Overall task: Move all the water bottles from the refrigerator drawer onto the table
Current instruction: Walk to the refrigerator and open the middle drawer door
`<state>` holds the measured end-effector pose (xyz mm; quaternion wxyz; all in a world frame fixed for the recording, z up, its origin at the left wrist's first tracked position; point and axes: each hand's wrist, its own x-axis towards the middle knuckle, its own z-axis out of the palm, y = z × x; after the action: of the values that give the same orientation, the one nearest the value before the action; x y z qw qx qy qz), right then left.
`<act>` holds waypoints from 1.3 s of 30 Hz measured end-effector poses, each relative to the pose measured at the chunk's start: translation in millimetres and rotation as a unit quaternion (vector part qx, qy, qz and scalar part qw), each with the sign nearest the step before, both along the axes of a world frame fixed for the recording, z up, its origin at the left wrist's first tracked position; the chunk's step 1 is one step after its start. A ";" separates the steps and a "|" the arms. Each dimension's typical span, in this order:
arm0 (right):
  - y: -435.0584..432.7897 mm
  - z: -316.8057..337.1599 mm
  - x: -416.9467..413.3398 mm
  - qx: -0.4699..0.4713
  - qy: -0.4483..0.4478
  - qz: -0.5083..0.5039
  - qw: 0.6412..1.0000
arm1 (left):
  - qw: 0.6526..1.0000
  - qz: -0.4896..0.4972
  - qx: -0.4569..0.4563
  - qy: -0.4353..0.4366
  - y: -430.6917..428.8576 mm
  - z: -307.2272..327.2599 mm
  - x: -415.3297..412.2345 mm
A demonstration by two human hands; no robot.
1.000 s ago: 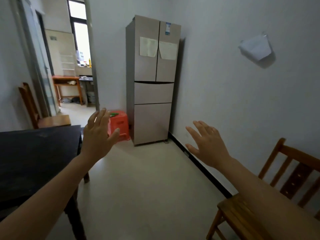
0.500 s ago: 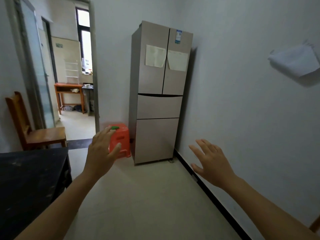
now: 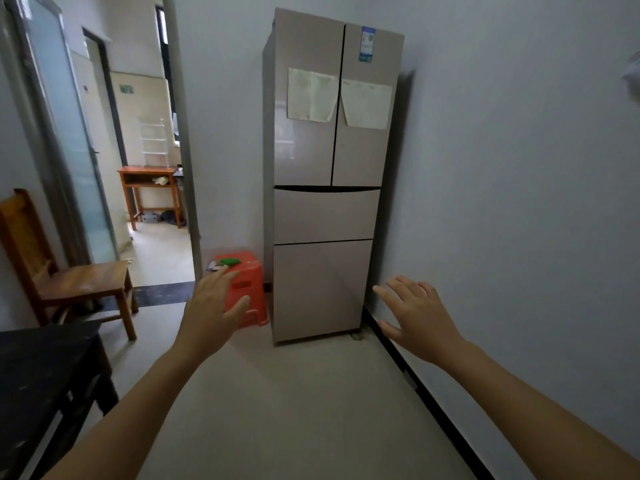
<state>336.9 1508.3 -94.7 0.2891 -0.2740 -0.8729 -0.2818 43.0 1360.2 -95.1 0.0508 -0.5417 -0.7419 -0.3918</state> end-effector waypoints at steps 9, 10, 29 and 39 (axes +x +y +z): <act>152.8 -14.5 -32.3 -0.009 -0.026 0.017 0.999 | 0.997 0.062 -0.033 -0.025 91.4 -6.9 -11.2; 168.1 -16.8 -39.8 -0.016 -0.025 0.015 0.999 | 0.997 0.065 -0.034 -0.020 101.7 -7.6 -15.4; 395.5 1.7 -243.3 -0.081 -0.063 -0.071 0.992 | 0.995 0.077 -0.047 -0.038 356.1 -35.9 -214.7; 503.6 -56.2 -286.0 -0.162 -0.159 -0.103 0.968 | 0.987 0.084 -0.117 -0.068 450.9 -83.5 -268.6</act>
<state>51.0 2011.9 -150.9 0.0675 -0.3571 -0.9087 -0.2053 -225.6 1811.1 -178.6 -0.0305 -0.4515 -0.8274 -0.3326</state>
